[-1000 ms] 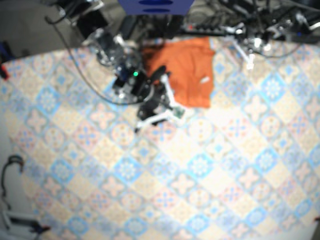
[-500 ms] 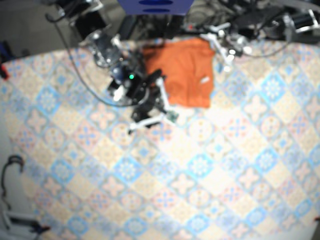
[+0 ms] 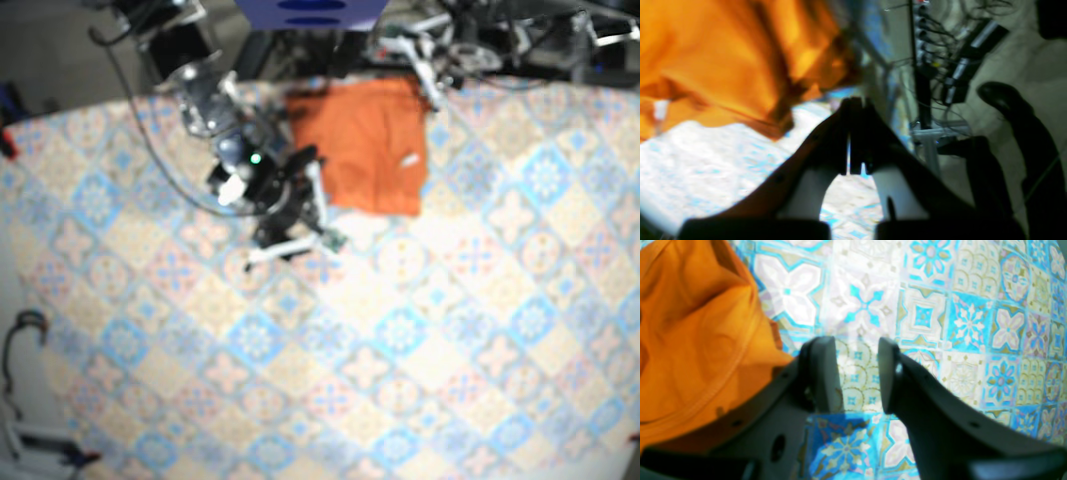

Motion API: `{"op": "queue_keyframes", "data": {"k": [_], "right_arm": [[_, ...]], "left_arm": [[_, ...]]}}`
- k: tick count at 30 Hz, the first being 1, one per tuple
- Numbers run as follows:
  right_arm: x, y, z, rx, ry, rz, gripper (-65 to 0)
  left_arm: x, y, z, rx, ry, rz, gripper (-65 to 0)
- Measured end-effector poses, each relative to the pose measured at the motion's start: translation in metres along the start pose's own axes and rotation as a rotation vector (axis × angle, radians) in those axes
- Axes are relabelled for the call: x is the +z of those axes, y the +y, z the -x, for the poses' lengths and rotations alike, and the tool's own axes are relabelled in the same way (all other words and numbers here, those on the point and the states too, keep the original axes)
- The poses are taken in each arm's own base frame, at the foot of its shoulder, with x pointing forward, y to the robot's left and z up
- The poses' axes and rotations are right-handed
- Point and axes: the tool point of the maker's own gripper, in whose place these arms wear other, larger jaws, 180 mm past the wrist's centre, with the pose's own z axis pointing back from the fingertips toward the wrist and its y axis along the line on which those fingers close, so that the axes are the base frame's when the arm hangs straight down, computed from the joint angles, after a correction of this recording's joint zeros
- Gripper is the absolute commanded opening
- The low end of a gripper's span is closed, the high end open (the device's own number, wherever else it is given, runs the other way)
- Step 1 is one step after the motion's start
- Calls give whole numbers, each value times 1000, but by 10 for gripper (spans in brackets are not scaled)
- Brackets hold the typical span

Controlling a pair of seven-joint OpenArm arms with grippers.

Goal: Fold the T-shirt properly
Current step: 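Open both grippers and raise them away from the folded shirt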

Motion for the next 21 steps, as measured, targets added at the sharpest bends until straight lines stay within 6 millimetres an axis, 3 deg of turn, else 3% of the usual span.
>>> {"op": "queue_keyframes", "data": {"k": [10, 14, 21], "right_arm": [[-8, 8, 7, -8, 13, -27, -439], [-10, 8, 9, -11, 16, -32, -439], [-16, 6, 22, -48, 55, -32, -439]], "left_arm": [[4, -8, -11, -43, -84, 33, -650], [3, -4, -26, -37, -118, 25, -650], [1, -5, -24, -36, -110, 31, -650]]}}
